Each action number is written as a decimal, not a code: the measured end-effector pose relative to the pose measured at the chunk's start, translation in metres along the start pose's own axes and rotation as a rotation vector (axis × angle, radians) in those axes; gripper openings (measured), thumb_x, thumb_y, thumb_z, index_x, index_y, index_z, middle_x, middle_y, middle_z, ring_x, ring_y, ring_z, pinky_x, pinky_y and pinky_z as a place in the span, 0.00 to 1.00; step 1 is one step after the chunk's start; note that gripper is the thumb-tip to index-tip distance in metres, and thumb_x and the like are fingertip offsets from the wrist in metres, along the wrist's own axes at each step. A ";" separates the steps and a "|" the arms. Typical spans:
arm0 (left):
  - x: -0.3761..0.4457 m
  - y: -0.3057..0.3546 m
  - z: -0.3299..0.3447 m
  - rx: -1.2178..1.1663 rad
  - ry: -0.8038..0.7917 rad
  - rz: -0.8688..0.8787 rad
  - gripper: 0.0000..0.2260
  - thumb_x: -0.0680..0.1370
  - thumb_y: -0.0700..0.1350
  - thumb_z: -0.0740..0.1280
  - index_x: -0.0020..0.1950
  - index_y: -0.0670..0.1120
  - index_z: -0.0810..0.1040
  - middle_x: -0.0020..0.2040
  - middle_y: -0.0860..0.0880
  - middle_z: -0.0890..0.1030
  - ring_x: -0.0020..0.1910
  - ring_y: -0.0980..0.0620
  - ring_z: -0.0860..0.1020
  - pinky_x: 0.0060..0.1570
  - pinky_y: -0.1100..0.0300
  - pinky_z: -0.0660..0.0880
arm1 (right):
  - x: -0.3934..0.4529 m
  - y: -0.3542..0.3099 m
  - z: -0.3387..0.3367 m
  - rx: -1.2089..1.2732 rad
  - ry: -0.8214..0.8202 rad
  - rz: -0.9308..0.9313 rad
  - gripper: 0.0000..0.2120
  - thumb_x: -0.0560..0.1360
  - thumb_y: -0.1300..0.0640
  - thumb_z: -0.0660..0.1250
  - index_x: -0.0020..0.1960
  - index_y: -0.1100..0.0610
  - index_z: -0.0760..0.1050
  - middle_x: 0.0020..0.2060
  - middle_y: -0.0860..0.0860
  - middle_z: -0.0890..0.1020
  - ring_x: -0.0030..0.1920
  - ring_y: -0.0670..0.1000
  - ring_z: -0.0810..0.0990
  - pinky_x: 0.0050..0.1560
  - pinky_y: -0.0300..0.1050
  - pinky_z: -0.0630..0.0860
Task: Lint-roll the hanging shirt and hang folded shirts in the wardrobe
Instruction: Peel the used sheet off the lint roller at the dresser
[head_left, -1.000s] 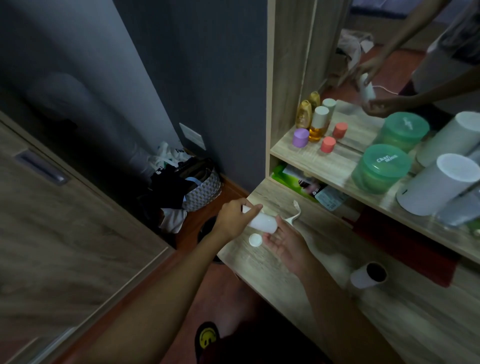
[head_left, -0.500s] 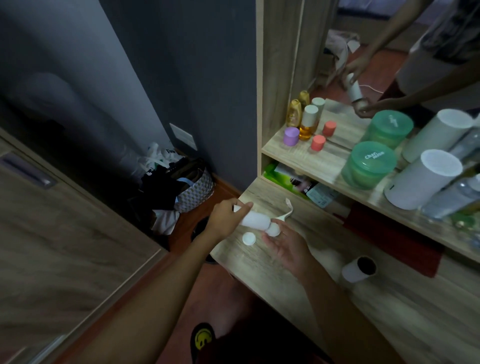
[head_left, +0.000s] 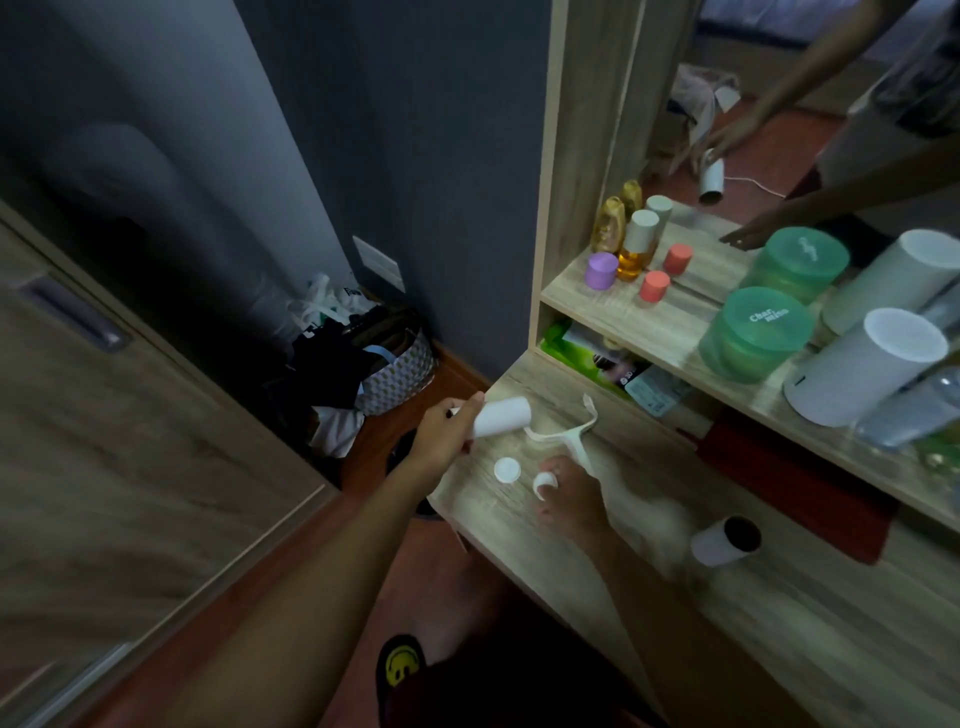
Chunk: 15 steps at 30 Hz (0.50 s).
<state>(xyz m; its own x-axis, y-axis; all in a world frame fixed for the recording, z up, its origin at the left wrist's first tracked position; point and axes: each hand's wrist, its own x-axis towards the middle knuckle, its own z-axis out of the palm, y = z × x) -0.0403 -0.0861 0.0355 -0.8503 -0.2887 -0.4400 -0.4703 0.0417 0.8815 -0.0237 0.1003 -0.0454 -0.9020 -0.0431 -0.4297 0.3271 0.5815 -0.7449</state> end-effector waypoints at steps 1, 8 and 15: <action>0.000 -0.001 -0.003 -0.041 0.004 -0.030 0.10 0.78 0.53 0.66 0.47 0.47 0.77 0.44 0.47 0.77 0.40 0.51 0.77 0.42 0.55 0.76 | -0.003 -0.003 0.000 -0.017 0.025 -0.014 0.08 0.73 0.58 0.63 0.47 0.45 0.74 0.49 0.52 0.82 0.49 0.57 0.83 0.50 0.59 0.81; -0.005 -0.006 -0.017 -0.188 0.017 -0.130 0.14 0.77 0.52 0.67 0.54 0.42 0.74 0.46 0.45 0.77 0.35 0.52 0.78 0.36 0.60 0.76 | -0.010 -0.004 0.004 -0.215 0.031 -0.135 0.13 0.74 0.63 0.68 0.58 0.61 0.77 0.56 0.56 0.80 0.57 0.55 0.79 0.55 0.46 0.76; -0.007 -0.007 -0.034 -0.376 -0.063 -0.237 0.11 0.79 0.53 0.65 0.54 0.47 0.73 0.53 0.41 0.77 0.36 0.52 0.79 0.30 0.63 0.77 | -0.022 -0.019 0.011 -0.102 0.244 -0.263 0.14 0.73 0.63 0.70 0.58 0.62 0.78 0.56 0.57 0.81 0.58 0.55 0.77 0.54 0.37 0.65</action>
<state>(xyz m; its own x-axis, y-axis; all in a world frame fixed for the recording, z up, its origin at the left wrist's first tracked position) -0.0231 -0.1172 0.0384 -0.7473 -0.1891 -0.6370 -0.5457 -0.3722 0.7507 -0.0068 0.0810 -0.0274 -0.9961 -0.0143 -0.0868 0.0563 0.6547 -0.7538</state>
